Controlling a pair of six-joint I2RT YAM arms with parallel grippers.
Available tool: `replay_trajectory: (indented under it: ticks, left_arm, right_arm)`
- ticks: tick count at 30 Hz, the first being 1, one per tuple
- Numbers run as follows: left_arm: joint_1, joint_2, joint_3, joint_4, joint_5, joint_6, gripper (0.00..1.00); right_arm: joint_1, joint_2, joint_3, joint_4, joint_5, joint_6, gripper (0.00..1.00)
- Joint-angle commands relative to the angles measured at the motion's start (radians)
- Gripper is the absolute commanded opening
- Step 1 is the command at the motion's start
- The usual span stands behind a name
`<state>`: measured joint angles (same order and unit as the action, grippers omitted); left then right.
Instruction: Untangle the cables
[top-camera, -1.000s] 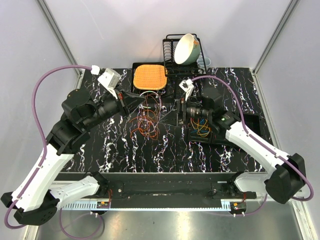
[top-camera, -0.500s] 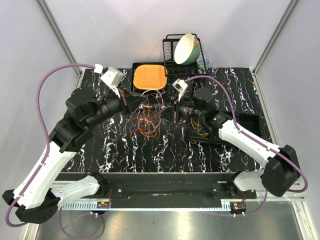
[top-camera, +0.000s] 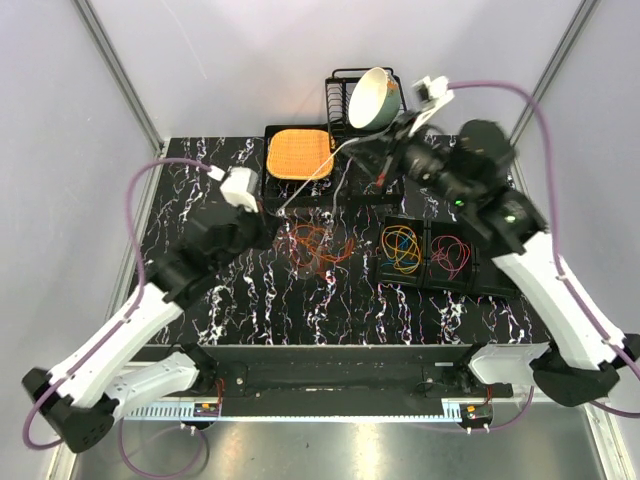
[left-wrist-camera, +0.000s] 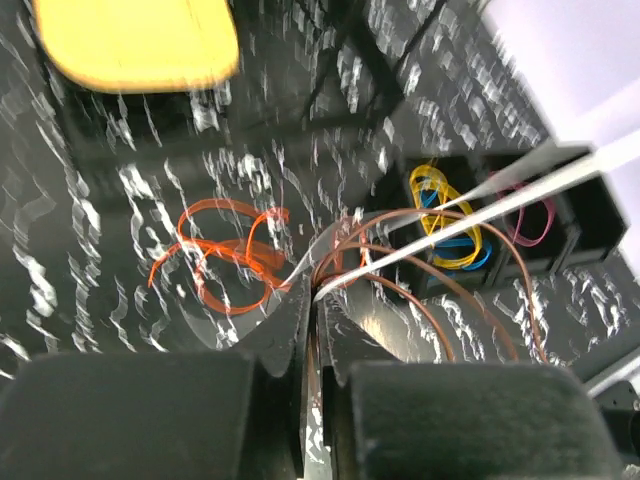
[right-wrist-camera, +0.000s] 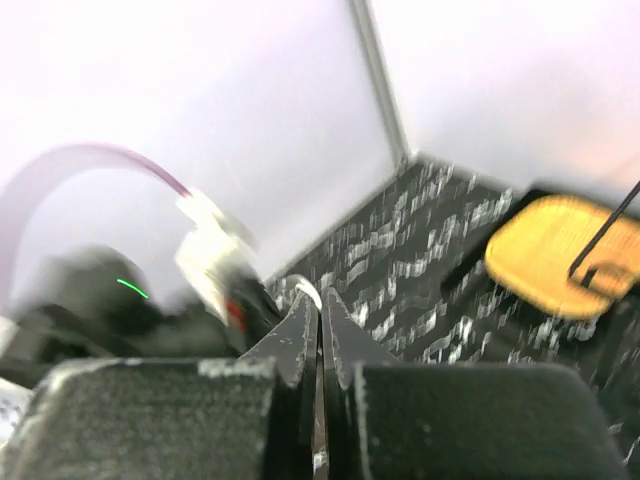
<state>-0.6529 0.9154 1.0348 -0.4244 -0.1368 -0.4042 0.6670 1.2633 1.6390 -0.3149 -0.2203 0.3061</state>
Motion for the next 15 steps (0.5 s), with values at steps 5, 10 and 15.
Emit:
replay_trajectory:
  ticks: [5,10,15]
  left_arm:
    - [0.006,0.177,-0.136,0.088,-0.095,-0.114,0.13]
    - [0.006,0.298,-0.13,0.093,-0.106,-0.137,0.16]
    - [0.006,0.329,-0.124,0.092,-0.132,-0.148,0.09]
  right_arm:
    - [-0.006,0.047,0.337,-0.193,0.159,-0.039,0.0]
    - [-0.006,0.064,0.451,-0.253,0.246,-0.084,0.0]
    - [-0.006,0.094,0.588,-0.346,0.338,-0.156,0.0]
